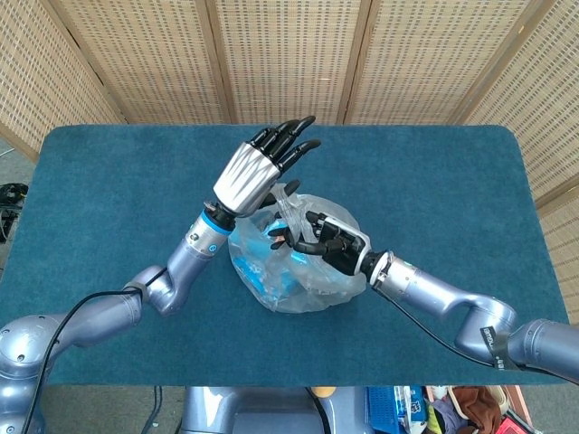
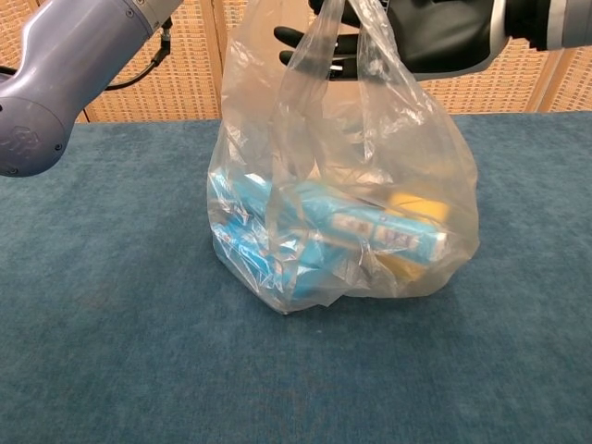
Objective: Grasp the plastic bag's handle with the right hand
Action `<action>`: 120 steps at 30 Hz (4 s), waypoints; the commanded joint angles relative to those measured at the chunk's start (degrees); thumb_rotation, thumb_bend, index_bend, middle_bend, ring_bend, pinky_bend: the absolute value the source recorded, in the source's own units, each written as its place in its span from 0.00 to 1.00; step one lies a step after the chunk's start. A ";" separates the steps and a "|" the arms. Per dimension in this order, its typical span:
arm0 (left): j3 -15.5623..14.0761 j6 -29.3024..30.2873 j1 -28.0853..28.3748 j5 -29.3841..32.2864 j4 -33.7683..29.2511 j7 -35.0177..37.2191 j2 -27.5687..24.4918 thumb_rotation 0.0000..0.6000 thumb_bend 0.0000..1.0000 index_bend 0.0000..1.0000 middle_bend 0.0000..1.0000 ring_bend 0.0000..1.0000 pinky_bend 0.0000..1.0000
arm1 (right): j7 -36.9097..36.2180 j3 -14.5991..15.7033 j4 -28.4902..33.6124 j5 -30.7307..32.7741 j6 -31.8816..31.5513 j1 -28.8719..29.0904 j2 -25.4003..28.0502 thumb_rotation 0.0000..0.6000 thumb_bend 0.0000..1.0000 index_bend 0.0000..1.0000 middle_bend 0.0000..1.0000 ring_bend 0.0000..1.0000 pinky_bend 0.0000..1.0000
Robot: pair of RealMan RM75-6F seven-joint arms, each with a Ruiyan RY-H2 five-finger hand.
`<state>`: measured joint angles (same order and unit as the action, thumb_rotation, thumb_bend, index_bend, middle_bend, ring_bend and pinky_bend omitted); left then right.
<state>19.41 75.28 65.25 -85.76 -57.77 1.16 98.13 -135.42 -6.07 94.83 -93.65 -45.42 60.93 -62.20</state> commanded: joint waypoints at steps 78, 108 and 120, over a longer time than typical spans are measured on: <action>-7.35 -3.11 -22.47 1.49 -15.77 29.22 -32.80 1.00 0.01 0.00 0.00 0.00 0.15 | 17.99 -6.97 12.08 15.37 10.83 -0.47 10.07 1.00 0.39 0.41 0.80 0.60 0.51; -10.42 8.07 -40.79 7.51 -17.57 20.82 -35.50 1.00 0.06 0.00 0.00 0.00 0.07 | 23.39 -13.87 15.31 11.81 12.92 -7.63 13.27 1.00 0.88 0.64 0.84 0.68 0.58; -14.02 3.02 -48.39 17.31 -30.65 11.30 -39.85 1.00 0.06 0.00 0.00 0.00 0.00 | 32.28 -13.12 13.83 13.54 13.04 -8.23 12.00 1.00 1.00 0.71 0.88 0.70 0.58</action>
<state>6.01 78.51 18.33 -70.07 -86.71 14.14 58.84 -105.82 -19.33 109.11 -81.13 -32.22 52.78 -49.71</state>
